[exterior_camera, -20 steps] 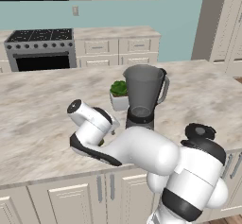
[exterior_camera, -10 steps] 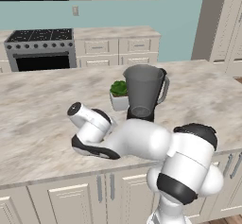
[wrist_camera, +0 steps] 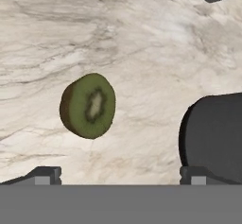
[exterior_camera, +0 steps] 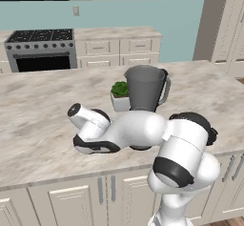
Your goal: Open the blender lid, put the kiwi in the blender, close the lid, and start the blender.
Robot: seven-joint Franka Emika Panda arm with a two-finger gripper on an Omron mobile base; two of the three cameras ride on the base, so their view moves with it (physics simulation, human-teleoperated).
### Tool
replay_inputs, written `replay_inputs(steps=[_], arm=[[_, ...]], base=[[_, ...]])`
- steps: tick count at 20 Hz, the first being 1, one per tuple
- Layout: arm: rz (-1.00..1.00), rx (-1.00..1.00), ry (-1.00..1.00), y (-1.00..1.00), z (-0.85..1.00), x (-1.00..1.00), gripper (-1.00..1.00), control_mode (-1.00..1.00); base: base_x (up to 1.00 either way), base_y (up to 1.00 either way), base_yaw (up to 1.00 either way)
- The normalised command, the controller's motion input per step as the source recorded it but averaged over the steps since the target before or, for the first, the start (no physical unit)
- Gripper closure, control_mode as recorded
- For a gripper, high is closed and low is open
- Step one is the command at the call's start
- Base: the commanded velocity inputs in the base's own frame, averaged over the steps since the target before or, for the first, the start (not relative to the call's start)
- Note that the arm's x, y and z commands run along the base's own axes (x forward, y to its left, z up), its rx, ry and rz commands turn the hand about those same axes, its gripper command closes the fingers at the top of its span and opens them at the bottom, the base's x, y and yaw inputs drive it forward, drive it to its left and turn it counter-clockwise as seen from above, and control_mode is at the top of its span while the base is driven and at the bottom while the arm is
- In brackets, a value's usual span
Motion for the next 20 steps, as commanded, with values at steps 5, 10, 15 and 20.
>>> replay_inputs(steps=[5,10,15,20], arm=[[0.00,0.00,0.00,0.04,-0.05,0.07,-1.00,-1.00],[0.00,0.00,0.00,0.00,-0.17,0.00,-1.00,-1.00],[0.00,0.00,0.00,0.00,-0.17,0.00,-1.00,-1.00],[0.00,0.02,-0.03,0.00,-0.01,0.11,-1.00,-1.00]], base=[[0.00,0.00,0.00],[0.00,0.00,0.00],[0.00,0.00,0.00],[0.00,0.00,0.00]])
